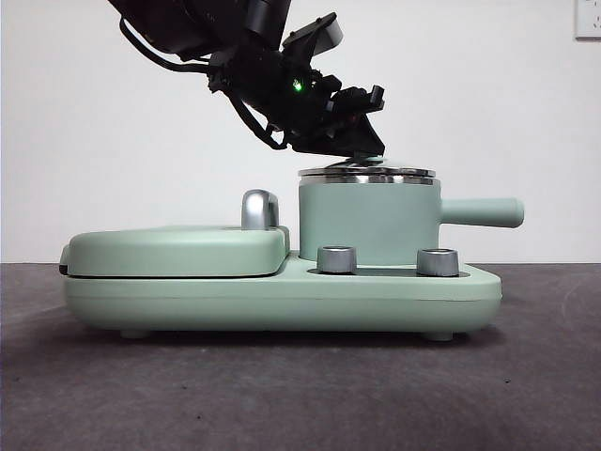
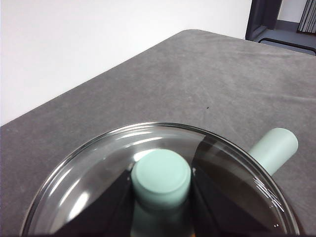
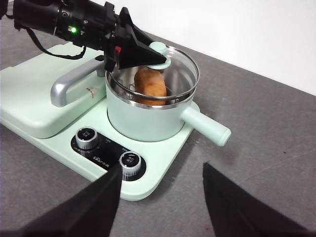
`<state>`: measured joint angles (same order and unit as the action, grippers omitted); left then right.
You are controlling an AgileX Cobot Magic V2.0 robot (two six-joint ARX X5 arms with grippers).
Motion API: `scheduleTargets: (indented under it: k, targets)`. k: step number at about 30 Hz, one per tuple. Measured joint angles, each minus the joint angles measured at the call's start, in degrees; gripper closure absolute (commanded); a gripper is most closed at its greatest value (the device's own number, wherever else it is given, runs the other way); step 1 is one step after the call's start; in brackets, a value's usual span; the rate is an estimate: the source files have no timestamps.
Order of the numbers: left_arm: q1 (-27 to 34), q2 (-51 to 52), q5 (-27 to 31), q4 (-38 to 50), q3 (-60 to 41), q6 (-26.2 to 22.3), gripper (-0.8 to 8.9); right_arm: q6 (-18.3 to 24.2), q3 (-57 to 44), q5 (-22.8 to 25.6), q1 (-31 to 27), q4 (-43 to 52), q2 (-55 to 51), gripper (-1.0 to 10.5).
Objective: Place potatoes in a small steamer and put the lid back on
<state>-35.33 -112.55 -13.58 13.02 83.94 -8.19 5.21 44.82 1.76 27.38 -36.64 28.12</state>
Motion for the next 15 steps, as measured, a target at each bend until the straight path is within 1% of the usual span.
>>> scheduleTargets:
  k: [8,15]
  targets:
    - [-0.37,0.24,-0.02,-1.62,0.24,-0.07,8.05,0.68,0.00,0.02,0.00,0.00,0.02,6.9]
    - [-0.48,0.35,-0.04,-2.16,0.24,-0.17,8.05,0.96,0.00,1.11,0.00,0.00,0.02,6.9]
